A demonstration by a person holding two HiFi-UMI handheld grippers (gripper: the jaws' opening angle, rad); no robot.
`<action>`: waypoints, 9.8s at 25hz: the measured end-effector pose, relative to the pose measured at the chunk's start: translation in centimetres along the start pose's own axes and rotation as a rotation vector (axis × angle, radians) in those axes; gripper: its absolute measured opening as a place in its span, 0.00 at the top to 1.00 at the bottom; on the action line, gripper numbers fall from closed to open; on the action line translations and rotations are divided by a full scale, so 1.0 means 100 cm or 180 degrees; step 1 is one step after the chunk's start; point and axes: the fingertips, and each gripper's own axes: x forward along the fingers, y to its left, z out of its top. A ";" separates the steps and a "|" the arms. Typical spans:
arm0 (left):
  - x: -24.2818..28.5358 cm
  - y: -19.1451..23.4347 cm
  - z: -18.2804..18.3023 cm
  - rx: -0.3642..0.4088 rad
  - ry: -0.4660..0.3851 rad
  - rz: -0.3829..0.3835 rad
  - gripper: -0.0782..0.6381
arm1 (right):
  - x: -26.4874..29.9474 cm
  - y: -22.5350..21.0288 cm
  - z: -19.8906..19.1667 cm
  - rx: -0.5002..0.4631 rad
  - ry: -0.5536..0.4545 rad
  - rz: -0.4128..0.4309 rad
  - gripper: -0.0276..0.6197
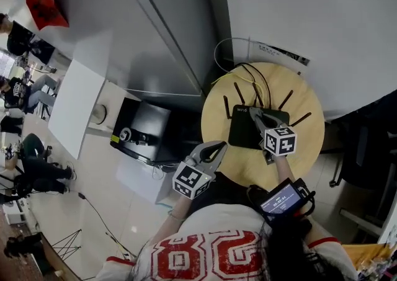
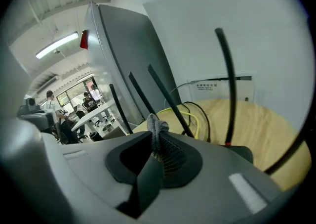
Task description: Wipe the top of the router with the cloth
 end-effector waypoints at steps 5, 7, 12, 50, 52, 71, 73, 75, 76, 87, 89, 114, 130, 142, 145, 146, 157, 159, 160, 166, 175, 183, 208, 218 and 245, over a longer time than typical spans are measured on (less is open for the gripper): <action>-0.016 0.016 -0.010 -0.0054 0.0080 0.0091 0.90 | 0.056 0.024 -0.002 -0.0036 0.0232 0.0145 0.89; -0.021 0.024 -0.011 -0.0096 0.0081 0.0152 0.90 | 0.070 0.032 -0.006 -0.0039 0.0315 0.0185 0.89; -0.029 0.033 -0.016 -0.0161 0.0091 0.0204 0.90 | 0.079 0.033 -0.015 -0.0034 0.0420 0.0085 0.89; -0.005 0.034 -0.011 -0.0219 -0.0044 0.0041 0.90 | 0.021 0.010 -0.024 -0.0023 0.0302 -0.0335 0.89; -0.010 0.036 -0.012 -0.0226 -0.0033 0.0084 0.90 | 0.036 0.025 -0.027 -0.0082 0.0367 -0.0223 0.89; -0.008 0.039 -0.013 -0.0229 -0.0006 -0.0058 0.90 | -0.036 -0.054 -0.049 0.0365 0.0182 -0.1004 0.89; 0.000 0.034 -0.011 -0.0208 -0.0009 -0.0153 0.90 | -0.055 -0.070 -0.054 0.0405 0.0163 -0.1159 0.89; 0.007 0.028 -0.009 -0.0182 -0.0010 -0.0244 0.90 | -0.070 -0.082 -0.059 0.0462 0.0141 -0.1275 0.89; 0.010 0.025 -0.008 -0.0172 -0.0007 -0.0284 0.90 | -0.077 -0.086 -0.060 0.0485 0.0134 -0.1322 0.89; 0.015 0.019 -0.008 -0.0182 -0.0017 -0.0329 0.90 | -0.084 -0.074 -0.043 0.0599 -0.0027 -0.1273 0.89; 0.013 0.021 -0.010 -0.0193 -0.0024 -0.0288 0.90 | -0.060 -0.049 -0.037 0.0479 0.0018 -0.1021 0.89; -0.019 0.046 -0.021 -0.0305 -0.0029 0.0012 0.90 | 0.017 0.055 -0.060 0.0102 0.0480 -0.0242 0.89; 0.021 0.010 -0.010 -0.0202 -0.0034 -0.0390 0.90 | -0.104 -0.075 -0.083 0.0827 0.0108 -0.1379 0.89; 0.022 0.005 -0.011 -0.0213 -0.0009 -0.0358 0.90 | -0.092 -0.051 -0.072 0.0740 0.0077 -0.1162 0.89; 0.014 0.011 -0.014 -0.0245 -0.0006 -0.0267 0.90 | -0.055 -0.001 -0.069 0.0505 0.0221 -0.0711 0.89; 0.011 0.014 -0.015 -0.0256 -0.0005 -0.0227 0.90 | -0.042 0.016 -0.071 0.0413 0.0298 -0.0564 0.89; -0.024 0.036 -0.025 -0.0358 -0.0028 0.0101 0.90 | 0.009 0.103 -0.088 -0.0112 0.0663 0.0126 0.89; -0.026 0.039 -0.025 -0.0379 -0.0044 0.0115 0.90 | 0.006 0.097 -0.088 -0.0077 0.0645 0.0078 0.89; -0.026 0.040 -0.025 -0.0388 -0.0050 0.0108 0.90 | 0.004 0.093 -0.088 -0.0050 0.0636 0.0038 0.89; -0.010 0.031 -0.024 -0.0386 -0.0046 -0.0081 0.90 | -0.023 0.050 -0.090 0.0163 0.0519 -0.0319 0.89; 0.020 0.006 -0.021 -0.0329 0.0011 -0.0406 0.90 | -0.092 -0.025 -0.102 0.0568 0.0296 -0.1018 0.89; 0.041 -0.015 -0.017 -0.0280 0.0037 -0.0562 0.90 | -0.133 -0.061 -0.114 0.0784 0.0188 -0.1275 0.89; 0.023 -0.002 -0.012 -0.0341 -0.0012 -0.0039 0.90 | -0.102 -0.138 -0.088 -0.0268 0.0672 -0.0861 0.89; 0.035 -0.014 -0.013 -0.0305 0.0038 -0.0193 0.90 | -0.114 -0.114 -0.119 -0.0095 0.0686 -0.0763 0.89; 0.035 -0.035 -0.018 -0.0325 -0.0011 -0.0329 0.90 | -0.162 -0.081 -0.173 0.0457 0.0547 -0.1012 0.89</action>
